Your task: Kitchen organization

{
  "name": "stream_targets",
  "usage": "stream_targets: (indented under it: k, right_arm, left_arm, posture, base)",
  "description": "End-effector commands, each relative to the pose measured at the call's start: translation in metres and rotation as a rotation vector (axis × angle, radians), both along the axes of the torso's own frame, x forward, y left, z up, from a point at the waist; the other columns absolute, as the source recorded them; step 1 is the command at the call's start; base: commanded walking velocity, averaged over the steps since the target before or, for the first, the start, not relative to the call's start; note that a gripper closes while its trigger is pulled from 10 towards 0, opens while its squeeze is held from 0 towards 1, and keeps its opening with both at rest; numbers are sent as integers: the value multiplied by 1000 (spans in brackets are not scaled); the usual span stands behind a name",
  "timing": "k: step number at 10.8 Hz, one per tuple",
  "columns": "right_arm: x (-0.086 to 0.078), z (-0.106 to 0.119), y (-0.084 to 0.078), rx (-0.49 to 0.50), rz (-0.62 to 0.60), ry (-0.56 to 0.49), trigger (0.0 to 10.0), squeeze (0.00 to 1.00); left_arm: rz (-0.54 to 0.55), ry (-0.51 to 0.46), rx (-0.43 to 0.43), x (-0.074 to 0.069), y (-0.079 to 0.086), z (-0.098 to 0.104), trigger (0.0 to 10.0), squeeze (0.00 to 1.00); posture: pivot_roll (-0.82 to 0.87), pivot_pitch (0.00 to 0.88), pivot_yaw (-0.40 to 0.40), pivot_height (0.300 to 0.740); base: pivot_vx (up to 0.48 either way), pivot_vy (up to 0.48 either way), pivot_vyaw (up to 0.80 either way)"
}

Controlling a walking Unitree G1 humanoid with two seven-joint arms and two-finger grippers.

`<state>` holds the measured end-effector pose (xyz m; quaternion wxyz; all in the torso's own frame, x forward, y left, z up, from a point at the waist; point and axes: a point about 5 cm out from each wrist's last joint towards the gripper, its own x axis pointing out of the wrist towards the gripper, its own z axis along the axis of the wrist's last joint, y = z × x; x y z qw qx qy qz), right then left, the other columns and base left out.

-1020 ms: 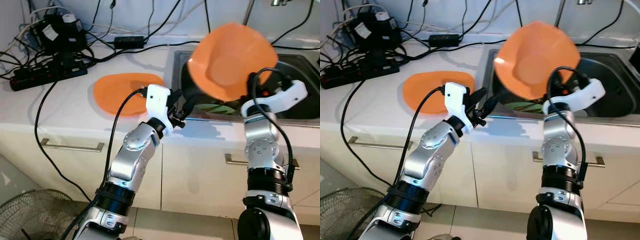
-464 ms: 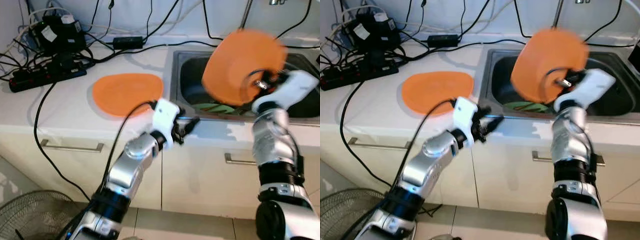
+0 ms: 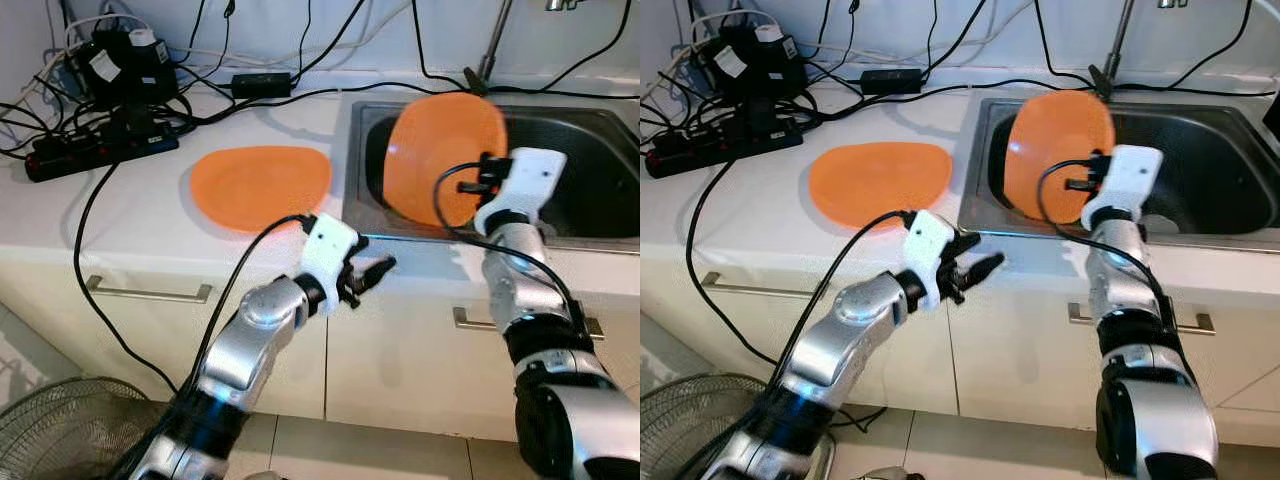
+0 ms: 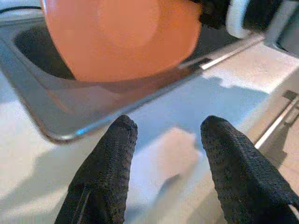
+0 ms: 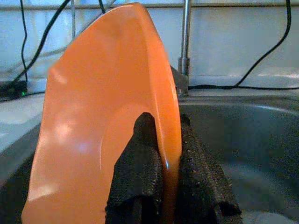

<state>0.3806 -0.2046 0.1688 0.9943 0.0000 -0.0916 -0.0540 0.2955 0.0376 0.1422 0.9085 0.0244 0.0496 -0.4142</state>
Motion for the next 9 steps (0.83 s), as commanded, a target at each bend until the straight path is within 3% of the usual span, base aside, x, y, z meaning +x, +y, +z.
stream_targets:
  k: [1,6,9]
  right_arm:
    - [4,12,2,-30,7,-45,10000,0]
    - [6,-1,19,-117,62,3,10000,0]
    - [7,-5,22,-151,70,19,10000,0]
  left_arm:
    - [-22,-4,20,-3,0,1,10000,0]
    - [-15,0,53,-8,1,-3,10000,0]
    - [74,-35,29,1,3,3,10000,0]
  posture:
    - [101,0,46,740]
    - [113,0,37,740]
    - [112,0,34,740]
  base:
    - [0,0,0]
    - [0,0,0]
    - [0,0,0]
